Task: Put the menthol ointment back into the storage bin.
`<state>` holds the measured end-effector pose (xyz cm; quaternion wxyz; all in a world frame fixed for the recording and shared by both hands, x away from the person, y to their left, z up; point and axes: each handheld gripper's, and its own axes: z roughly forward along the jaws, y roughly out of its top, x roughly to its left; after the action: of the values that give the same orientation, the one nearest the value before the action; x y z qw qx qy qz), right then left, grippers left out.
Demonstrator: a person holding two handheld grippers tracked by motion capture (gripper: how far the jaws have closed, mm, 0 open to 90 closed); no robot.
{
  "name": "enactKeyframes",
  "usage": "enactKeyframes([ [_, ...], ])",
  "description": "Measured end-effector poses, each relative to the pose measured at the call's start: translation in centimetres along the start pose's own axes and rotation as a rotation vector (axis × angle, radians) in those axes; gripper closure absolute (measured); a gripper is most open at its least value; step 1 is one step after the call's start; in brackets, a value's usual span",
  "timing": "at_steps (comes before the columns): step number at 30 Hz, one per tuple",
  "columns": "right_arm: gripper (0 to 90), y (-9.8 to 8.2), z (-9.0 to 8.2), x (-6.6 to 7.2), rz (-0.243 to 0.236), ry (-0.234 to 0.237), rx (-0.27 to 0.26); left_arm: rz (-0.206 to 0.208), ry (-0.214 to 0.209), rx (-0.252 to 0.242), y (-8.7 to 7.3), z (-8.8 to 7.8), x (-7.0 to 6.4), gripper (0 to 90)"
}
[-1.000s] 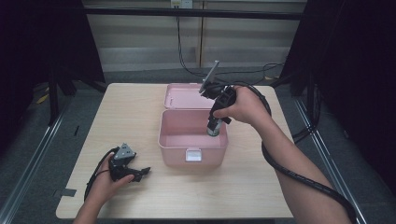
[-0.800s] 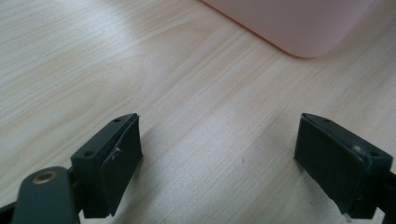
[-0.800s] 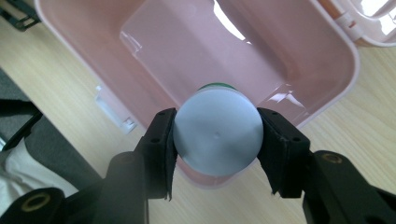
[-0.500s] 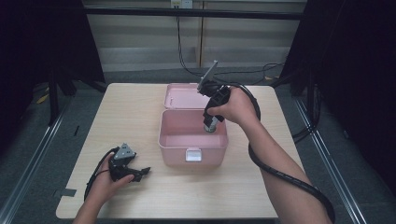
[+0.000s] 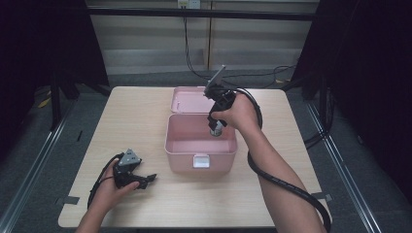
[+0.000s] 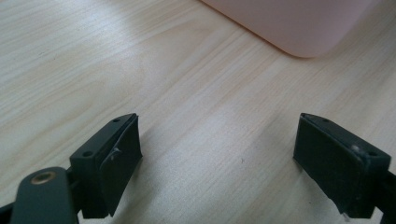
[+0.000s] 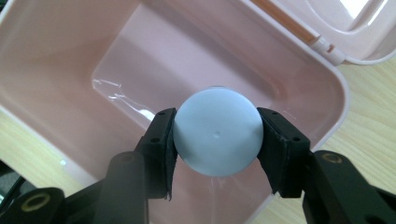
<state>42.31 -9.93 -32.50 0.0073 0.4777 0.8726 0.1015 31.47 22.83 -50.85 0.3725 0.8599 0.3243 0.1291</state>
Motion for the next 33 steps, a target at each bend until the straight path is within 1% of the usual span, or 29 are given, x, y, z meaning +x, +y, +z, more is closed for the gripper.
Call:
enactKeyframes([
  [2, 50.4, 0.0, 0.2, -0.2, 0.008, 0.001, -0.001, -0.001, 0.0, 0.001, 0.0, 0.0, 0.0, 14.4],
  [3, 50.4, 0.0, 0.5, -0.4, 0.019, 0.002, -0.004, -0.001, 0.0, 0.0, 0.0, 0.0, 0.0, 14.4],
  [6, 50.4, 0.0, 0.7, -0.5, 0.023, -0.002, -0.002, 0.0, 0.0, 0.001, 0.0, 0.0, 0.0, 14.3],
  [15, 50.4, 0.2, 1.4, -0.9, 0.074, -0.008, -0.012, 0.0, 0.0, 0.0, 0.0, 0.0, 0.0, 14.4],
  [18, 50.4, 0.2, 1.7, -1.0, 0.079, -0.005, -0.005, -0.001, 0.0, 0.0, 0.0, 0.0, 0.0, 14.4],
  [21, 50.4, 0.2, 2.0, -1.1, 0.083, -0.014, -0.001, -0.001, 0.0, 0.0, 0.0, 0.0, 0.0, 14.4],
  [25, 50.4, 0.4, 2.4, -1.2, 0.096, -0.007, 0.0, -0.001, -0.001, 0.0, 0.0, 0.0, 0.0, 14.4],
  [26, 50.4, 0.5, 2.7, -1.3, 0.102, -0.01, 0.001, 0.0, 0.0, 0.0, 0.0, 0.0, 0.0, 14.4],
  [28, 50.5, 0.5, 2.8, -1.3, 0.104, -0.014, 0.001, -0.001, -0.001, 0.0, 0.0, 0.0, 0.0, 14.4],
  [31, 50.4, 0.7, 3.4, -1.5, 0.12, -0.019, 0.003, 0.002, -0.001, 0.002, 0.0, 0.0, 0.0, 14.4],
  [33, 50.4, 0.7, 3.5, -1.6, 0.12, -0.024, 0.0, 0.003, -0.001, 0.002, 0.0, 0.0, 0.0, 14.4],
])
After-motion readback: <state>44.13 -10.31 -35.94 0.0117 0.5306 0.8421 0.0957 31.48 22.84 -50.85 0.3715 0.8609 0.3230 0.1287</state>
